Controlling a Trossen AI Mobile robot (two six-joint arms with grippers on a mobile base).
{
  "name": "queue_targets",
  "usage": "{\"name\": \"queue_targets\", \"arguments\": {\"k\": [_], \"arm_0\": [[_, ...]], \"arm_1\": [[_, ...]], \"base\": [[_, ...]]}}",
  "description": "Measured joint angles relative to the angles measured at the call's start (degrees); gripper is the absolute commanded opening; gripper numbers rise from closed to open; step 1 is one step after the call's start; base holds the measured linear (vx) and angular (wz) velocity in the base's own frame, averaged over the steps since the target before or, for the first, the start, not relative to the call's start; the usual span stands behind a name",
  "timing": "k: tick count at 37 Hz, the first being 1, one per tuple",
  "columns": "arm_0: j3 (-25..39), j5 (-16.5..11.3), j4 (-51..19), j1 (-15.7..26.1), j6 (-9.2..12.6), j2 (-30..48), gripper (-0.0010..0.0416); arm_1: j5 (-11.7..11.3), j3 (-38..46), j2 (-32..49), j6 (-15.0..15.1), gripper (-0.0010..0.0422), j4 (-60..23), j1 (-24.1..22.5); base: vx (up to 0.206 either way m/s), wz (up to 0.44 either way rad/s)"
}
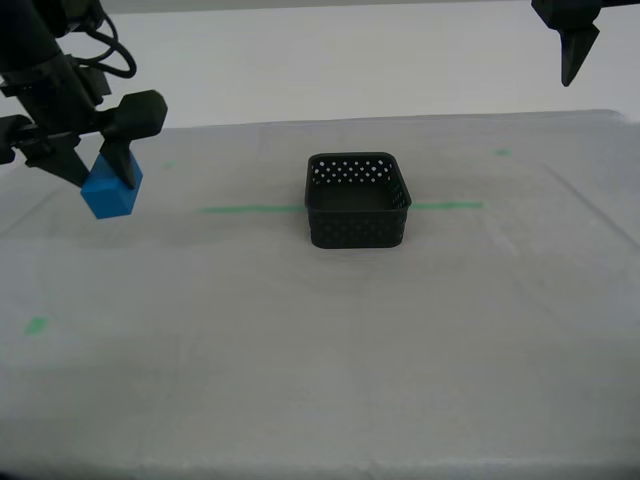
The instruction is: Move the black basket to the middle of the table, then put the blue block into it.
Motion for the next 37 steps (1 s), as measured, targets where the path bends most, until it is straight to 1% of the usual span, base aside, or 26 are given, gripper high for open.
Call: {"name": "queue_targets", "arguments": {"k": [3,10,13,18,30,37], "arm_0": [[0.0,0.0,0.0,0.0,0.0,0.0,0.0399],[0.0,0.0,0.0,0.0,0.0,0.0,0.0398],[0.0,0.0,0.0,0.0,0.0,0.0,0.0398],[0.0,0.0,0.0,0.0,0.0,0.0,0.0398],[0.0,0.0,0.0,0.0,0.0,0.0,0.0398],[0.0,0.0,0.0,0.0,0.0,0.0,0.0399]], "arm_1": [[0.0,1.6,0.1,-1.0,-0.0001,0.0,-1.6],[0.0,5.4,0.1,-4.9,-0.0001,-0.1,-4.7],[-0.5,7.0,0.1,-6.4,-0.0001,-0.2,-6.1],[-0.7,9.2,0.1,-8.2,-0.0001,-0.2,-7.8],[-0.7,14.2,0.1,-11.4,-0.0001,-1.5,-10.6],[-0.7,17.9,0.1,-12.1,-0.0001,-5.4,-11.6]], "base": [[0.000,0.000],[0.000,0.000],[0.000,0.000],[0.000,0.000],[0.000,0.000],[0.000,0.000]]}}
